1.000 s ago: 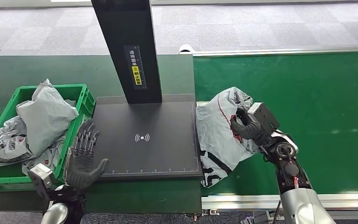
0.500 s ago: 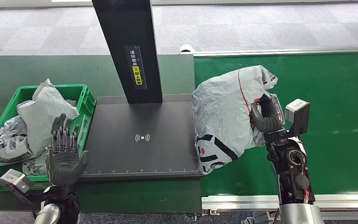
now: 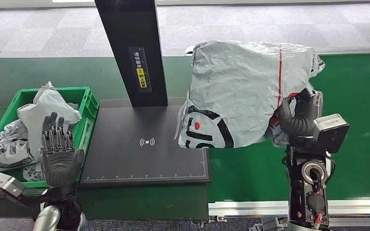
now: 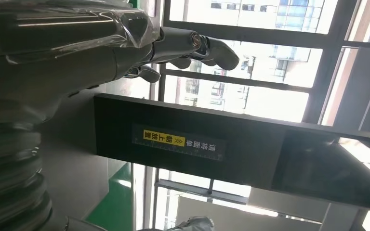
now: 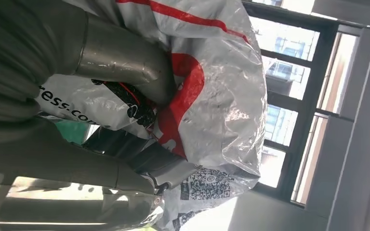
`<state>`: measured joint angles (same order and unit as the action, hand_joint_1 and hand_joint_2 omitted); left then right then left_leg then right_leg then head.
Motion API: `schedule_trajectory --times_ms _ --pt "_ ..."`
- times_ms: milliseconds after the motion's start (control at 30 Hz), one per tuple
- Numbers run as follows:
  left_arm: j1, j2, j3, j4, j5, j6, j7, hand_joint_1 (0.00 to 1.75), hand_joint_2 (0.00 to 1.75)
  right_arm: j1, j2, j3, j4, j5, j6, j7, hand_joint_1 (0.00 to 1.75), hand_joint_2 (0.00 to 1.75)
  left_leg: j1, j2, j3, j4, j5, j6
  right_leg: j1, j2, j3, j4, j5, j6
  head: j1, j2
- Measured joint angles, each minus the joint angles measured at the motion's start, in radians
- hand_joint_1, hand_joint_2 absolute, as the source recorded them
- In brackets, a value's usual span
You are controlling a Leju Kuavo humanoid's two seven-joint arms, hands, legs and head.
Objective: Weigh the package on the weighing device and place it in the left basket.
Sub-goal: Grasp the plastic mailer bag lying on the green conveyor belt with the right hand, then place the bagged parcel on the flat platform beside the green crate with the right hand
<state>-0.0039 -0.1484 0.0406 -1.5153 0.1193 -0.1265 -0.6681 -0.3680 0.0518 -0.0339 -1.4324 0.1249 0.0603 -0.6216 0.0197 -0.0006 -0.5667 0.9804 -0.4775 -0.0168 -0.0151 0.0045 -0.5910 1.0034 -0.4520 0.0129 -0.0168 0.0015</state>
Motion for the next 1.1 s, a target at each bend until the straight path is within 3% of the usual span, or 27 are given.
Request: schedule_trajectory --times_ms 67,167,500,767,867,1000,1100 --pt "-0.001 0.000 0.002 -0.002 0.001 0.001 0.000 0.00 1.75 0.001 0.004 0.015 0.001 0.037 -0.012 0.032 1.75 1.75 0.000 0.000 0.000 0.000 0.000 0.000 0.000 0.000 0.000 0.000 0.000 0.000 0.000 0.000" --pt "-0.001 0.000 0.004 -0.002 0.002 0.001 -0.001 0.00 1.75 -0.021 0.005 0.058 0.080 0.118 0.022 0.145 1.75 1.75 0.000 0.001 0.000 -0.001 0.000 0.000 0.000 0.001 0.001 0.000 0.000 0.000 0.000 0.000" --pt "-0.031 0.010 0.003 0.025 0.005 -0.013 -0.001 0.00 1.75 -0.182 -0.009 0.332 0.664 0.489 0.066 0.373 1.75 1.75 0.000 -0.002 0.000 0.000 0.001 0.000 0.000 -0.002 0.001 0.000 0.000 0.000 0.000 0.000" --pt "-0.055 0.017 -0.002 0.062 0.006 -0.014 0.000 0.00 1.75 -0.272 -0.017 0.441 0.887 0.506 0.081 0.382 1.75 1.75 0.000 0.001 0.002 0.000 0.000 0.000 0.000 0.000 0.001 0.000 0.000 0.000 0.000 0.000" --pt "-0.062 0.019 -0.005 0.073 0.011 -0.016 0.004 0.00 1.75 -0.298 -0.019 0.454 0.924 0.492 0.152 0.369 1.75 1.75 0.000 0.003 0.004 0.000 0.000 0.000 0.000 0.003 0.002 0.000 0.000 0.000 0.000 0.000" --pt "-0.097 0.024 -0.021 0.108 0.030 -0.021 0.013 0.00 1.75 -0.326 -0.028 0.461 0.968 0.420 0.364 0.241 1.75 1.75 0.001 0.009 0.012 -0.001 -0.002 -0.002 0.001 0.010 0.008 0.000 0.000 -0.001 0.001 0.000" --pt "-0.102 0.027 -0.029 0.120 0.039 -0.006 0.010 0.00 1.75 -0.320 -0.030 0.469 0.974 0.385 0.374 0.129 1.75 1.75 0.002 0.017 0.015 -0.001 -0.004 -0.005 0.002 0.018 0.010 0.000 0.001 -0.002 0.000 0.000"
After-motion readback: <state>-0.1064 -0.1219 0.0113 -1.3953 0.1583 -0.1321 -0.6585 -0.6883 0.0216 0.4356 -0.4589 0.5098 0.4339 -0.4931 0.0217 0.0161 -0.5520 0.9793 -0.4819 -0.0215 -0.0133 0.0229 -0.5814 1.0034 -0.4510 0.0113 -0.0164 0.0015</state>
